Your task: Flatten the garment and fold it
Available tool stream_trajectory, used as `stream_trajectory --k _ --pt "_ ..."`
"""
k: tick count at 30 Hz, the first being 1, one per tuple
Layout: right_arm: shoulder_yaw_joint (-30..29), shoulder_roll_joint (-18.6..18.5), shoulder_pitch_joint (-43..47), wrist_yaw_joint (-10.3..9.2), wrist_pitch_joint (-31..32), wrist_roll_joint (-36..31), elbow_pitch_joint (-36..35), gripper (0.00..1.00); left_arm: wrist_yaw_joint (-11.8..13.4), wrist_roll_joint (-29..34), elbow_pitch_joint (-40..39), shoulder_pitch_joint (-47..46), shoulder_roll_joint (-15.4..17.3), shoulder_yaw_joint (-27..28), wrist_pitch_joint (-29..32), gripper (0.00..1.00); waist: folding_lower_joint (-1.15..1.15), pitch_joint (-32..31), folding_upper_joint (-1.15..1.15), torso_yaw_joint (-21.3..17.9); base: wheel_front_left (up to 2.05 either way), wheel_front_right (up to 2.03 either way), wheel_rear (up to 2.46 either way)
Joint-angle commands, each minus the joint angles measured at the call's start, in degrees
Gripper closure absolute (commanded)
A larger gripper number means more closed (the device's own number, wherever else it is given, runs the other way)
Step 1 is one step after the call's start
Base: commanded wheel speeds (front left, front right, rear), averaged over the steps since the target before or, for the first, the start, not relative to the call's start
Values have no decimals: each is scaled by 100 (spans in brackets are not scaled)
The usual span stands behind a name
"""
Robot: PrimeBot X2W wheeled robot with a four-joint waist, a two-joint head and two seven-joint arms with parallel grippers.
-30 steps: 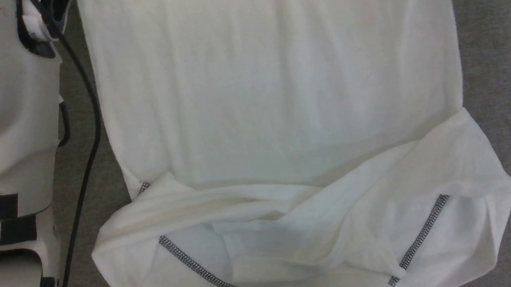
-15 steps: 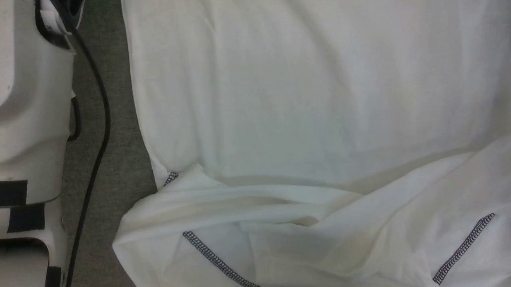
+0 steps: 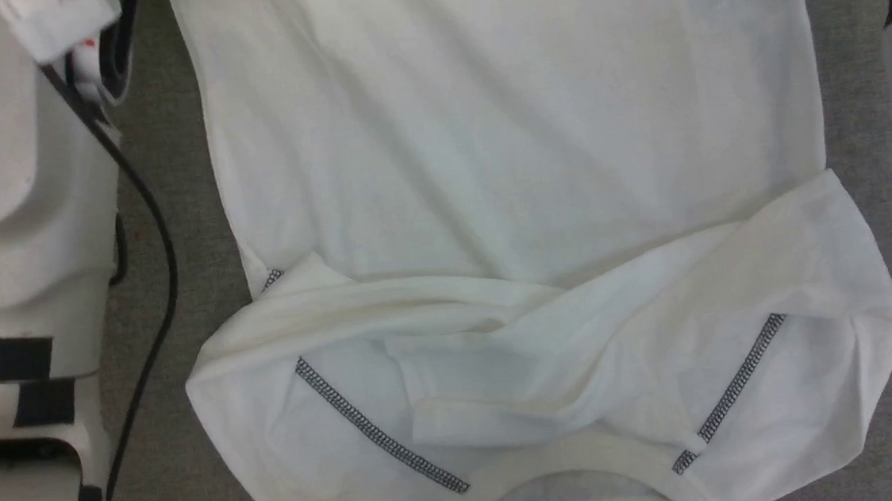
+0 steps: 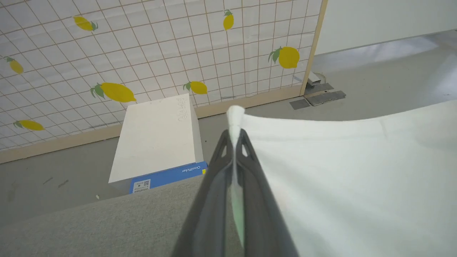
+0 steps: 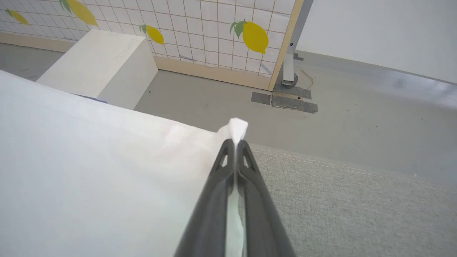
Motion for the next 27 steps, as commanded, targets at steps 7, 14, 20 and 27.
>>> stream_trajectory --k 7,14,20,27 --pt "1155 -757 1762 -9 -858 1276 -1401 100 -249 -255 -721 1719 203 -122 -703 100 0 -1438 0 -39 0 0 0" --pt "1334 -1541 3618 -9 -911 1782 -2684 100 -144 -596 -1795 3713 467 -95 -773 100 0 -2306 0 47 0 0 0" --pt "887 -2082 5610 -9 -106 1969 -3844 100 22 -1054 -2635 5627 681 -114 -481 100 0 -2756 0 220 0 0 0" --pt "33 -1915 6940 -9 516 1817 -4677 100 176 -1373 -2939 6696 709 -31 -549 100 0 -2959 0 295 0 0 0"
